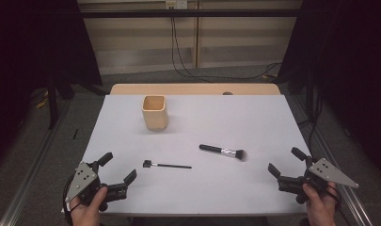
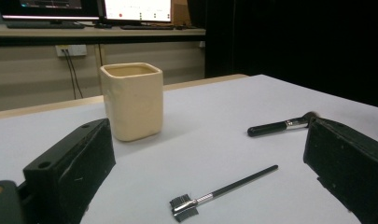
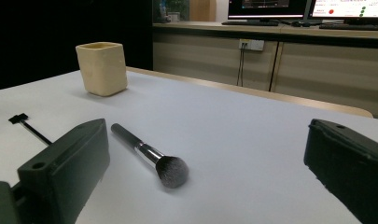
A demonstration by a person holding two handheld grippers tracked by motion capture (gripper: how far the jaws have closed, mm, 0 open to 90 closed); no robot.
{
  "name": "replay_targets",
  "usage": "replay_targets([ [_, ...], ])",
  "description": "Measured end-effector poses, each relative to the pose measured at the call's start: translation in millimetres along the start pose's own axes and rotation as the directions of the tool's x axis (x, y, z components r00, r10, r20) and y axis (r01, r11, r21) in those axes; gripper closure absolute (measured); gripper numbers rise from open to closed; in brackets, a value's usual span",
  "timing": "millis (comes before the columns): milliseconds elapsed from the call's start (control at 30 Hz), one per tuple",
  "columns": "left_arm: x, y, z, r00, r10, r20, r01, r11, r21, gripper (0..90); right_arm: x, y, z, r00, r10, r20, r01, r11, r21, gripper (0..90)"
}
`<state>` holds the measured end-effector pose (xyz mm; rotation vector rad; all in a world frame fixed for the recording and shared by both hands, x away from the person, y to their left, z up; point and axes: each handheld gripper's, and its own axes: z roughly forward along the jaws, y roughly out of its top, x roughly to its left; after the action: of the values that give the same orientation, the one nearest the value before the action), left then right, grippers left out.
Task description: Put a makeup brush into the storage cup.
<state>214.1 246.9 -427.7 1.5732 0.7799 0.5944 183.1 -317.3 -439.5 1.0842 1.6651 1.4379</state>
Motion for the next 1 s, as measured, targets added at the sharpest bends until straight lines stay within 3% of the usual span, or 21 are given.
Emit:
replay_targets([
  [167,0.3,-0.2,2.5,0.9999,0.003,-0.011,-0.003,1.0000,0.009,1.8,-1.3,-0.9,1.7,0.9999,0.009,-0.010,-0.009,1.000,0.003,0.0],
  [233,-0.6,-0.6,2.3,0.9993,-0.031,-0.023,0.031,0.9995,0.009,1.2,-0.7,-1.0,2.9,0.9995,0.009,-0.030,-0.008,1.000,0.008,0.0],
  [367,-1.4,0.8,4.4,0.9989,-0.039,-0.026,0.039,0.9992,0.006,0.6,0.4,-1.4,4.4,0.9993,0.019,-0.032,-0.019,1.000,0.011,0.0],
  [400,-2.0,2.6,5.6,0.9997,-0.026,-0.005,0.026,0.9996,0.008,0.7,0.9,-1.7,4.7,0.9992,0.020,-0.036,-0.019,1.000,0.014,0.0],
  [533,-5.7,4.2,8.5,0.9999,-0.011,0.011,0.011,0.9999,0.003,0.5,3.6,-2.0,5.1,0.9989,0.011,-0.046,-0.010,1.000,0.020,0.0],
  [600,-7.5,5.3,11.6,0.9996,-0.020,0.021,0.020,0.9997,0.012,0.3,5.7,-1.8,7.0,0.9984,0.004,-0.056,-0.003,1.000,0.026,0.0],
  [767,-8.1,13.7,21.7,0.9999,-0.012,-0.001,0.012,0.9999,0.011,0.5,6.3,-2.0,10.0,0.9985,0.010,-0.055,-0.009,1.000,0.026,0.0],
  [1000,-6.7,18.2,37.5,0.9985,-0.027,0.047,0.026,0.9991,0.035,1.0,6.7,-2.4,13.2,0.9979,0.002,-0.065,0.000,0.999,0.036,0.0],
])
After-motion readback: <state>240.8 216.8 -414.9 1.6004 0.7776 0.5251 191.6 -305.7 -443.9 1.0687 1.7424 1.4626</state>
